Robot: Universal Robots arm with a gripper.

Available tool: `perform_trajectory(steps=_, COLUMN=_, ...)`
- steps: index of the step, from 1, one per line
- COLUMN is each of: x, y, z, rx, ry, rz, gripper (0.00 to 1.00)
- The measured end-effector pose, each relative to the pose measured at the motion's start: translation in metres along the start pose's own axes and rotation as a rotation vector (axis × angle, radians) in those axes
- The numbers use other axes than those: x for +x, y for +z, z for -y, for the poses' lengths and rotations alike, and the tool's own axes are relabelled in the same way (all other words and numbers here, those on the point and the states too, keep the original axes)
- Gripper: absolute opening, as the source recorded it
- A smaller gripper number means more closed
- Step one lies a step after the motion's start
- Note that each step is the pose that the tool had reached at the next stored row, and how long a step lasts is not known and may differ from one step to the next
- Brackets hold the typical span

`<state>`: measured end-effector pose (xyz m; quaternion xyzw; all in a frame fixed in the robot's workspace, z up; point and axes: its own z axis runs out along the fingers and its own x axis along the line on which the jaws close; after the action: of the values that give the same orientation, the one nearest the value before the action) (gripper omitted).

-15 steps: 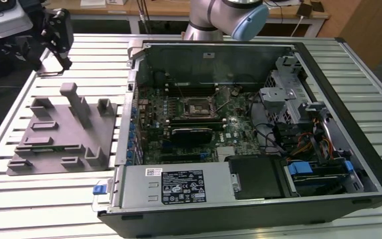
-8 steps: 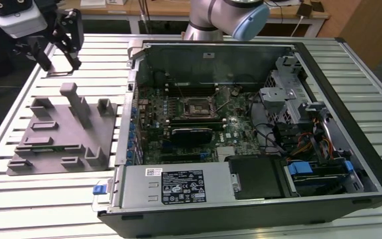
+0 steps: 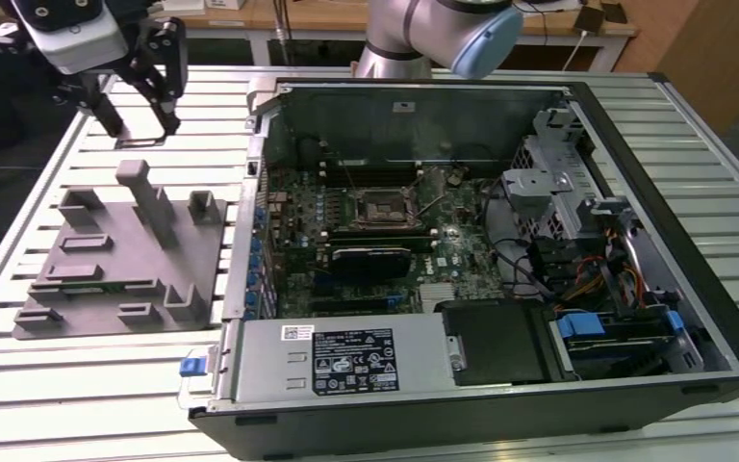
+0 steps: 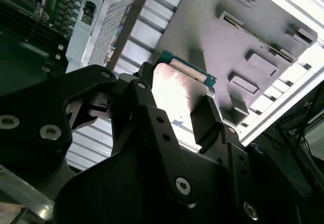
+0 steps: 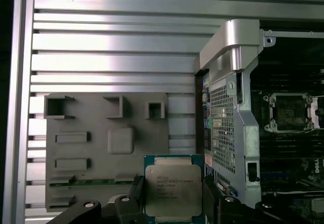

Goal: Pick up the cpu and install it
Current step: 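Pick up the cpu and move it towards the insertion slot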

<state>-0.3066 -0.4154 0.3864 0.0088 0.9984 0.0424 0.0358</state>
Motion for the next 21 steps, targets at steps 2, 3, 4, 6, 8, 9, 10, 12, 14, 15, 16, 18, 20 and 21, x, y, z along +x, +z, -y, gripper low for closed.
perform_trajectory(steps=2, x=-0.0055, y=0.0004, z=-0.0001, rx=0.0000, ry=0.000, rz=0.0000, gripper=0.54)
perform_trajectory(steps=3, x=-0.0084, y=0.0006, z=-0.0001, rx=0.0000, ry=0.000, rz=0.0001, gripper=0.54)
perform_trajectory(steps=4, x=-0.0113, y=0.0009, z=-0.0002, rx=-0.0001, ry=0.000, rz=0.0001, gripper=0.54)
perform_trajectory(steps=6, x=-0.0168, y=0.0013, z=-0.0002, rx=-0.0001, ry=0.000, rz=0.0001, gripper=0.54)
perform_trajectory(steps=8, x=-0.0221, y=0.0016, z=-0.0003, rx=0.0000, ry=0.000, rz=0.0000, gripper=0.54)
perform_trajectory(steps=9, x=-0.0247, y=0.0018, z=-0.0004, rx=0.0000, ry=0.000, rz=0.0000, gripper=0.54)
perform_trajectory(steps=10, x=-0.0274, y=0.0020, z=-0.0004, rx=0.0000, ry=0.000, rz=0.0001, gripper=0.54)
perform_trajectory(steps=12, x=-0.0330, y=0.0025, z=-0.0005, rx=-0.0001, ry=0.000, rz=0.0002, gripper=0.54)
perform_trajectory(steps=14, x=-0.0386, y=0.0028, z=-0.0006, rx=-0.0001, ry=0.000, rz=0.0001, gripper=0.54)
perform_trajectory(steps=15, x=-0.0414, y=0.0030, z=-0.0006, rx=0.0000, ry=0.000, rz=0.0000, gripper=0.54)
perform_trajectory(steps=16, x=-0.0444, y=0.0032, z=-0.0006, rx=0.0001, ry=0.000, rz=0.0000, gripper=0.54)
perform_trajectory(steps=18, x=-0.0503, y=0.0036, z=-0.0007, rx=0.0001, ry=0.000, rz=0.0000, gripper=0.54)
perform_trajectory(steps=20, x=-0.0564, y=0.0041, z=-0.0008, rx=0.0000, ry=0.000, rz=0.0000, gripper=0.54)
perform_trajectory(steps=21, x=-0.0593, y=0.0043, z=-0.0009, rx=0.0000, ry=0.000, rz=0.0001, gripper=0.54)
